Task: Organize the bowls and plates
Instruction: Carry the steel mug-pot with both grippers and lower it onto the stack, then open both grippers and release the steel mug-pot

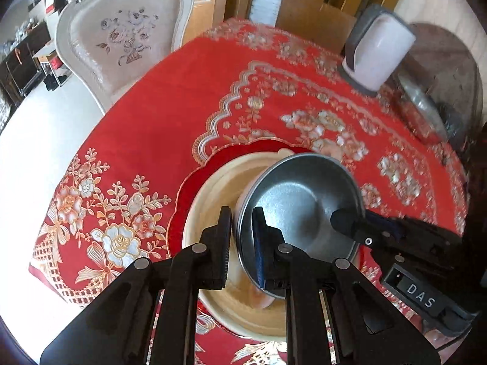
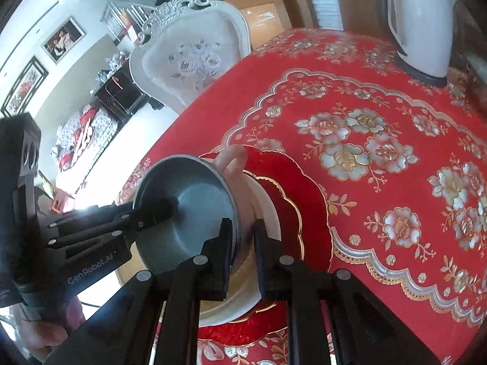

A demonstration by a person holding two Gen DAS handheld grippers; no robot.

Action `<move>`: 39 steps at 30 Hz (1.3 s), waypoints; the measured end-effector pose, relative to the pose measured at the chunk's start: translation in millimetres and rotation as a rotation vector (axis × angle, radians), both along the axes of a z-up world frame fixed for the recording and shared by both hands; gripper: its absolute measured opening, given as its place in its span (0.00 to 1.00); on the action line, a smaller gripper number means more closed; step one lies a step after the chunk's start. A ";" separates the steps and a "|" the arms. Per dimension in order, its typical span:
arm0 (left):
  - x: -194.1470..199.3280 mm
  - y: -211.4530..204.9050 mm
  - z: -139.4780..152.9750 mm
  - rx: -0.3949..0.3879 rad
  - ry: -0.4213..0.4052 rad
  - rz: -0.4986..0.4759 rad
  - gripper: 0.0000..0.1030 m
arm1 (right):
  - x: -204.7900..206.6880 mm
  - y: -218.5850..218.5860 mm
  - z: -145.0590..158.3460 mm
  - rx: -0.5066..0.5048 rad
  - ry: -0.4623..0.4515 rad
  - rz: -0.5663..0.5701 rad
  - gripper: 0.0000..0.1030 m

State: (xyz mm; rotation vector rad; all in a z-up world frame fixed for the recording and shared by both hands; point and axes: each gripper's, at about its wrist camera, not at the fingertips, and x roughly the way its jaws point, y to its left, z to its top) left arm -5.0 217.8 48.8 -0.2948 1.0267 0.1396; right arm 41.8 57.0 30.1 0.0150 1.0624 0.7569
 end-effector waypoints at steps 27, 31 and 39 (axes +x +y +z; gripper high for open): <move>-72.2 -68.6 28.3 0.187 -0.344 0.158 0.55 | -71.6 -56.7 33.4 -0.063 -0.401 -0.260 0.56; -74.7 -71.2 24.4 0.201 -0.345 0.169 0.55 | -72.0 -57.5 26.6 -0.060 -0.386 -0.270 0.56; -76.4 -80.4 21.1 0.291 -0.334 0.192 0.55 | -73.1 -57.7 24.4 -0.035 -0.387 -0.281 0.57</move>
